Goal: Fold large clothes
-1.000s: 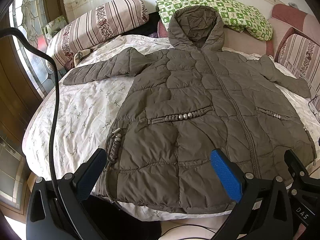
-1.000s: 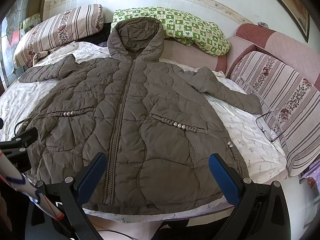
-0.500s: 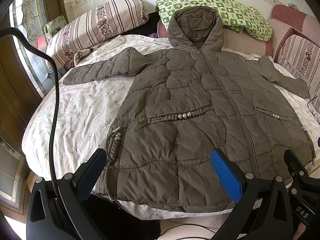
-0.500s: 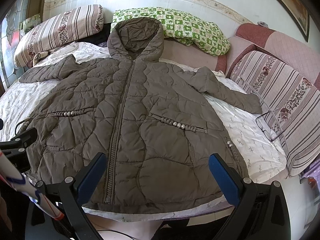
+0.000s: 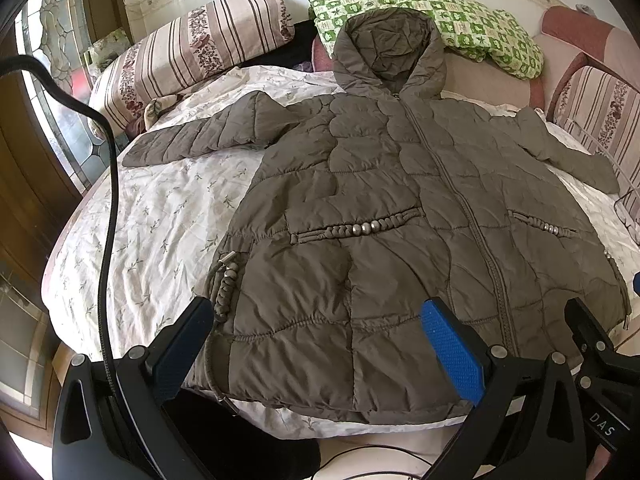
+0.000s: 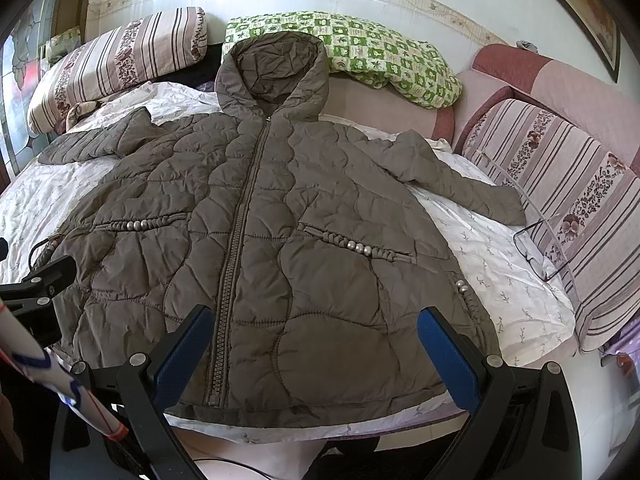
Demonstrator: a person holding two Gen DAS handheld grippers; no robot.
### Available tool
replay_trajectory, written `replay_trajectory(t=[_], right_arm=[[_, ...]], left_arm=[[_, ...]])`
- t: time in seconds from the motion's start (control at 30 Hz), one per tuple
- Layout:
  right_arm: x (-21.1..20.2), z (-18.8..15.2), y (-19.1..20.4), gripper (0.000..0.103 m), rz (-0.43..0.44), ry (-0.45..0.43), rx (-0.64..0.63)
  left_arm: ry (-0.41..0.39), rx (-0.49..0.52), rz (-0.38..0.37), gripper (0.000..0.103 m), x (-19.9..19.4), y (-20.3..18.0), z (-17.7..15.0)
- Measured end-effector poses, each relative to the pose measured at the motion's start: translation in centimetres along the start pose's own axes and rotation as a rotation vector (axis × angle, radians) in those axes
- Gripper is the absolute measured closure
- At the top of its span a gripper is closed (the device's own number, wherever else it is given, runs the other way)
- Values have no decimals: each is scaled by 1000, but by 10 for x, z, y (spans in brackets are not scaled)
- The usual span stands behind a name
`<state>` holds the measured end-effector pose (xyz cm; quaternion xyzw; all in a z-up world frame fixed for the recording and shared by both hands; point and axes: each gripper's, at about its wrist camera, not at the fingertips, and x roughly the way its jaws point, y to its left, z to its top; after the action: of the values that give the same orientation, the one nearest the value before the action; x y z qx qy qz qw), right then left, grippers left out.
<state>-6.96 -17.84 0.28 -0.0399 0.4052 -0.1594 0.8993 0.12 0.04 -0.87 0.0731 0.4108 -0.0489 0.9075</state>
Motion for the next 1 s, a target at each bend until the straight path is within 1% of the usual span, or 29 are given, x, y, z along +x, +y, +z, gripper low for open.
replay_trajectory(t=[0.2,0.27,0.37,0.47,0.57,0.63,0.73,0.77,0.8,0.87,0.9,0.93,1.0], right_arm=[[2,0,1,0,1,2,-4],[4,2,-2,0,18,5,1],[9,10,-15,0,30,2,24],[16,20,-40,0,76,21,91],[28,37,-83,0,121,50,191],[37,49,-115,0,141,69,273],[51,67,-169,0,148,95,399],[57,71,-186,0,146,100,437],[68,78,-212,0,157,103,490],[86,86,-243,1,156,127,552],[97,89,-262,3,156,143,597],[110,92,-283,8,169,156,652],[132,97,-315,16,165,177,735]], left_arm=[[5,1,-4,0,2,-2,0],[4,2,-8,0,3,-1,1],[-8,2,-13,0,3,0,14],[-62,7,-12,0,-2,3,37],[-119,-13,-34,0,-6,10,69],[-158,-33,-55,0,-3,14,97],[-184,-60,-83,0,14,17,131],[-178,-59,-102,0,22,17,136],[-163,-57,-134,0,36,16,140],[-127,-78,-160,0,58,18,140],[-117,-85,-166,0,65,17,137],[-98,-96,-162,0,77,19,133],[-62,-96,-149,0,92,20,129]])
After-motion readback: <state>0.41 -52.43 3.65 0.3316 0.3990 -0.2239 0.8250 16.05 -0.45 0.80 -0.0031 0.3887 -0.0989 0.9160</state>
